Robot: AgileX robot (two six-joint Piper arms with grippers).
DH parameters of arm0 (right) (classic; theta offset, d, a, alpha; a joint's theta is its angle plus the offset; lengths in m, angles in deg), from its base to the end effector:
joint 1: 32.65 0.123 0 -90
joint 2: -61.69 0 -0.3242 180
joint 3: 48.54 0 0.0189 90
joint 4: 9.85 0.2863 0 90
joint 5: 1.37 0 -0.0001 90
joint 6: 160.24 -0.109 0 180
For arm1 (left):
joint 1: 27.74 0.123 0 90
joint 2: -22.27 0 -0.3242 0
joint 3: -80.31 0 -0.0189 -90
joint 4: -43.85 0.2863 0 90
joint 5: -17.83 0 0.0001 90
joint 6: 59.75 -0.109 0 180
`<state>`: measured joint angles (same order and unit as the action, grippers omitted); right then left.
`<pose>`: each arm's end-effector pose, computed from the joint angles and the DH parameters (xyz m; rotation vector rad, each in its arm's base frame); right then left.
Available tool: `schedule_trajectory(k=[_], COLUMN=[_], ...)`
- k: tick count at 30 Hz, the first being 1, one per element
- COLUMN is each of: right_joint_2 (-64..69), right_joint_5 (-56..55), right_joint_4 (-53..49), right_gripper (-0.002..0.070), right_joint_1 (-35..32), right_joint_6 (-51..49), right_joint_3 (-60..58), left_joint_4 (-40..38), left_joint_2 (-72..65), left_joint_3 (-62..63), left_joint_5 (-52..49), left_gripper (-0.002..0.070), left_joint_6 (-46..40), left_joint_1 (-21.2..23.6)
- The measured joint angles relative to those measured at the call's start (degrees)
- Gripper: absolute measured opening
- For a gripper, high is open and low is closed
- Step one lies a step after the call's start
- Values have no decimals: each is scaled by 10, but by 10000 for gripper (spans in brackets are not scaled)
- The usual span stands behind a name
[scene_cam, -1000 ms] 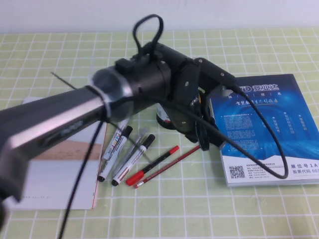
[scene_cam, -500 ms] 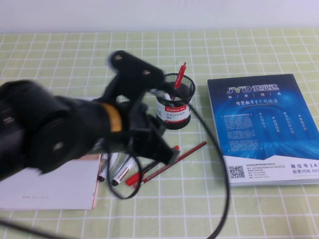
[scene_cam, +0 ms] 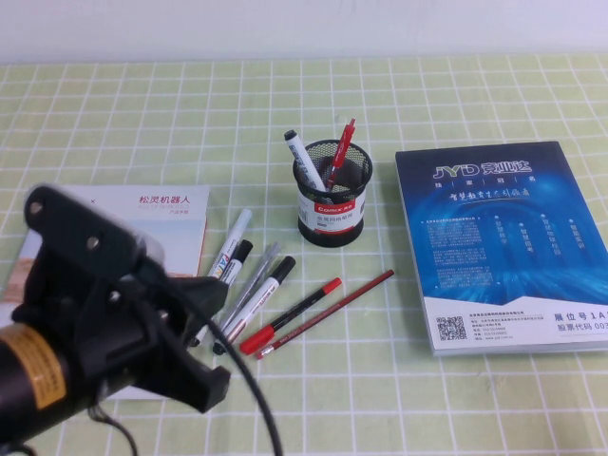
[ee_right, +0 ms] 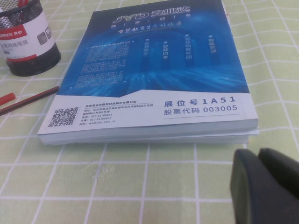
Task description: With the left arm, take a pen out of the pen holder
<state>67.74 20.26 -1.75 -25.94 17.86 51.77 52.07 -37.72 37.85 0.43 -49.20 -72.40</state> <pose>0.0646 0.0133 0.1650 0.0087 1.8772 0.2427 0.1570 -0.1485 0.3065 0.7347 1.9896 -0.4534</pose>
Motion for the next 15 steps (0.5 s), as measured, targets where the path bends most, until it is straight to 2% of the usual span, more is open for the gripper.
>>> schedule_trajectory(k=[4,15], right_joint_2=[0,0], right_joint_5=[0,0], right_joint_4=[0,0], right_gripper=[-15,-15], right_joint_1=[0,0], right_joint_6=[0,0], right_joint_3=[0,0], left_joint_4=[45,83], left_joint_2=[24,26], left_joint_3=[-15,-19], left_joint_5=[1,3], left_gripper=[0,0], left_joint_6=[2,2], left_joint_1=[1,1])
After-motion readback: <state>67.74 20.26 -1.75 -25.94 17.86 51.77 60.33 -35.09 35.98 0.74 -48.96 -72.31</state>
